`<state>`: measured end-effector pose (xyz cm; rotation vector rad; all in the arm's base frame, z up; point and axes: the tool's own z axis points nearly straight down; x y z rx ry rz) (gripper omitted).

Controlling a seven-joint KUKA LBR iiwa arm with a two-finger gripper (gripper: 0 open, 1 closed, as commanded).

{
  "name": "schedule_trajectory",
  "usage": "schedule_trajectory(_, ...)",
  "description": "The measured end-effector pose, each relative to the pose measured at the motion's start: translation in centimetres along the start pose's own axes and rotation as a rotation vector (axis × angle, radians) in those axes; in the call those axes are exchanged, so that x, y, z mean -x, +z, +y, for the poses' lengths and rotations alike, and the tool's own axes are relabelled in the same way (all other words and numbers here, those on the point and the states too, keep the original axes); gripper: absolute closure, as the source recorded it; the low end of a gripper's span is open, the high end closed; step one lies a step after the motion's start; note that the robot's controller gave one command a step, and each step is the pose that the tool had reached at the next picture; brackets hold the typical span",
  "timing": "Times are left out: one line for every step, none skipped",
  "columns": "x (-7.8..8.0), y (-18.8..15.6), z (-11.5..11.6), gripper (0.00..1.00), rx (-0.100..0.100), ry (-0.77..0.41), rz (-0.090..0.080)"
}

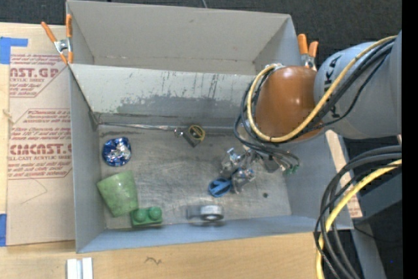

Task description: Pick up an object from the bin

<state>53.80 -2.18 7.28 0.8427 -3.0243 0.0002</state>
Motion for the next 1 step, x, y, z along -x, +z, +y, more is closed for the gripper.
schedule_trajectory(-1.46,-15.50,-2.46,1.00,-0.007,-0.066,-0.010)
